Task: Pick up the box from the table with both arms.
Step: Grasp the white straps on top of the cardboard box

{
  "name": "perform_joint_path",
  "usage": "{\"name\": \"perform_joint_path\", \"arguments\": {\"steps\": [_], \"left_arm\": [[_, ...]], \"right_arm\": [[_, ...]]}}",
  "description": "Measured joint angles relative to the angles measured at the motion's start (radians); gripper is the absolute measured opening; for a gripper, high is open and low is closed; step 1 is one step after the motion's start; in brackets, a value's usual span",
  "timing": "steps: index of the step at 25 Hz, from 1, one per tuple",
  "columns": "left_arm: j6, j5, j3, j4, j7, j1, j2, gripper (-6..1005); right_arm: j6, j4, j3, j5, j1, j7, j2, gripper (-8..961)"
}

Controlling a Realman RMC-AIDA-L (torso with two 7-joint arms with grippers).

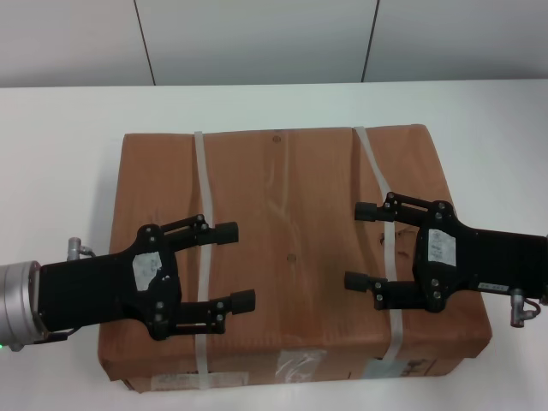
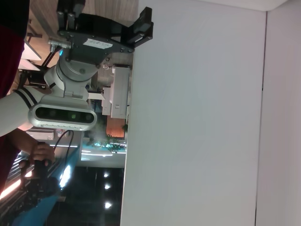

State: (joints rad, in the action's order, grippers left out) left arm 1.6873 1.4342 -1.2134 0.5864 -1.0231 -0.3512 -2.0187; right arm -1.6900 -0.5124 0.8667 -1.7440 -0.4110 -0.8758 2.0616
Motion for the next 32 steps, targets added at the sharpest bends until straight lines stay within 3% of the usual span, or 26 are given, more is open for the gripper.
{"name": "perform_joint_path", "arguments": {"steps": [14, 18, 25, 32], "left_arm": [[0.0, 0.002, 0.026, 0.001, 0.0, 0.001, -0.009, 832], [-0.009, 0.0, 0.04, 0.0, 0.0, 0.002, -0.012, 832], [-0.095, -0.033, 0.079, -0.019, -0.047, 0.002, -0.023, 833], [-0.23, -0.075, 0.081, -0.044, -0.175, 0.008, -0.018, 833]], "right_arm": [[0.0, -0.001, -0.002, 0.003, 0.007, 0.0, 0.0, 860], [0.013, 0.0, -0.062, 0.006, 0.012, 0.0, 0.004, 860], [0.157, 0.107, -0.256, 0.092, 0.026, 0.001, 0.011, 860], [0.33, 0.188, -0.257, 0.144, 0.023, -0.107, 0.011, 859]]}}
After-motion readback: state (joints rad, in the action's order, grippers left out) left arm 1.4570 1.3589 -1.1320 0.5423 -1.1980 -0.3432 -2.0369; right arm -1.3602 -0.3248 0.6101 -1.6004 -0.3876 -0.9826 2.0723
